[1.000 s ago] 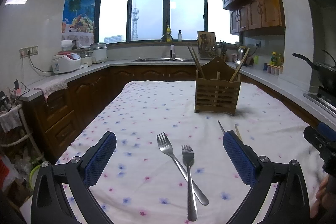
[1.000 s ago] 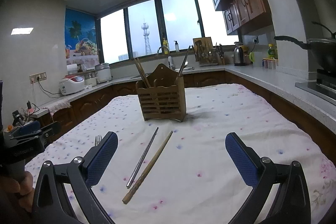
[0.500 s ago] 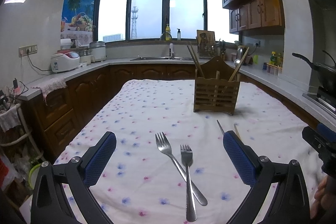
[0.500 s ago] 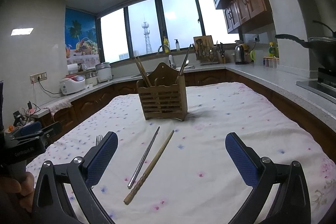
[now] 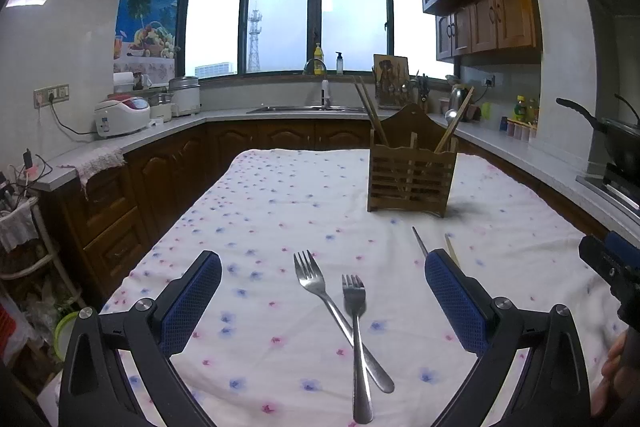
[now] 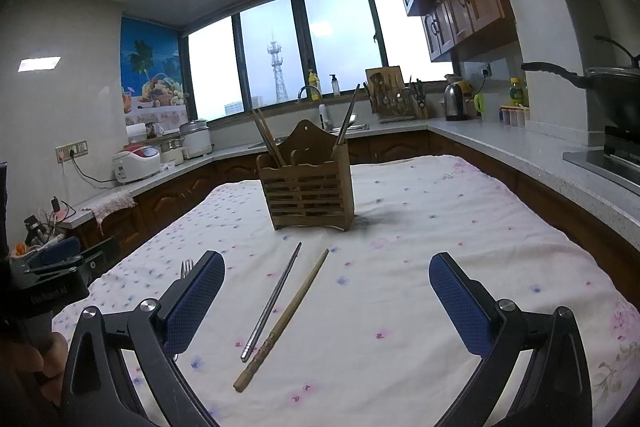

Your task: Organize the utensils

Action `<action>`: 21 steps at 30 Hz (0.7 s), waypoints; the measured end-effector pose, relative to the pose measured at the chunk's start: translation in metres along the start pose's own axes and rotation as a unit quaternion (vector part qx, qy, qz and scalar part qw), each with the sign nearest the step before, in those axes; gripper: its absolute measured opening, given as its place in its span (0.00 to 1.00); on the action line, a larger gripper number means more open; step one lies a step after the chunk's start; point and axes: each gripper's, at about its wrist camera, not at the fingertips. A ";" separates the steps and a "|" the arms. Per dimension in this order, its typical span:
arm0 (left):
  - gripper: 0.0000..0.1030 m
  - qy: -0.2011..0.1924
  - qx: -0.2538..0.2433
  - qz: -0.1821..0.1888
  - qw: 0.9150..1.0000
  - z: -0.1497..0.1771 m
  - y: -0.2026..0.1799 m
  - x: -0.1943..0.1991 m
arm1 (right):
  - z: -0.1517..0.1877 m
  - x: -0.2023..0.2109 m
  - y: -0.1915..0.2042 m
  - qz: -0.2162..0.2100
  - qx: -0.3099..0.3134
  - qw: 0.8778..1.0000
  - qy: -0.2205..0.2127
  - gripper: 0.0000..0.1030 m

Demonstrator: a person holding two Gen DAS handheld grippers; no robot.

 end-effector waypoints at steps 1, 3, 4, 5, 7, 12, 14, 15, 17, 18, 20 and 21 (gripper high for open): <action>0.99 0.000 0.000 0.000 1.000 0.000 0.000 0.000 | 0.000 0.000 0.000 0.000 0.000 1.000 0.000 1.00; 0.99 0.002 0.000 0.000 1.000 0.000 0.000 0.000 | 0.000 0.000 0.000 0.000 0.000 1.000 0.000 1.00; 0.99 0.002 0.000 0.000 1.000 0.000 0.000 0.000 | 0.000 0.000 0.000 0.000 0.000 1.000 0.000 1.00; 0.99 0.003 0.001 0.001 1.000 0.000 -0.001 -0.001 | 0.000 0.000 -0.001 0.001 -0.001 1.000 0.001 1.00; 0.99 0.005 0.001 0.001 1.000 -0.001 0.000 -0.001 | 0.000 0.000 0.000 0.000 -0.001 1.000 0.000 1.00; 0.99 0.006 0.000 0.002 1.000 -0.001 -0.002 -0.002 | 0.000 0.000 -0.002 0.001 -0.002 1.000 0.002 1.00; 0.99 0.007 -0.001 0.002 1.000 -0.001 -0.003 -0.003 | 0.000 0.000 -0.004 0.002 -0.005 1.000 0.003 1.00; 0.99 0.008 -0.002 0.003 1.000 -0.001 -0.004 -0.003 | 0.000 0.000 -0.004 0.002 -0.005 1.000 0.003 1.00; 0.99 0.008 -0.003 0.004 1.000 -0.001 -0.005 -0.003 | 0.000 0.000 -0.004 0.002 -0.005 1.000 0.002 1.00; 0.99 0.008 -0.003 0.004 1.000 -0.001 -0.006 -0.004 | -0.001 0.000 -0.005 0.002 -0.005 1.000 0.002 1.00; 0.99 0.008 -0.004 0.005 1.000 -0.001 -0.007 -0.003 | -0.001 0.000 -0.005 0.003 -0.005 1.000 0.003 1.00; 0.99 0.009 -0.004 0.005 1.000 -0.001 -0.008 -0.003 | -0.001 0.000 -0.005 0.003 -0.006 1.000 0.003 1.00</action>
Point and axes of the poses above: each gripper's, at about its wrist camera, not at the fingertips, and x roughly against the way its jaws point, y to its left, z to its underside, and after that the axes turned 14 degrees about x, right-handed
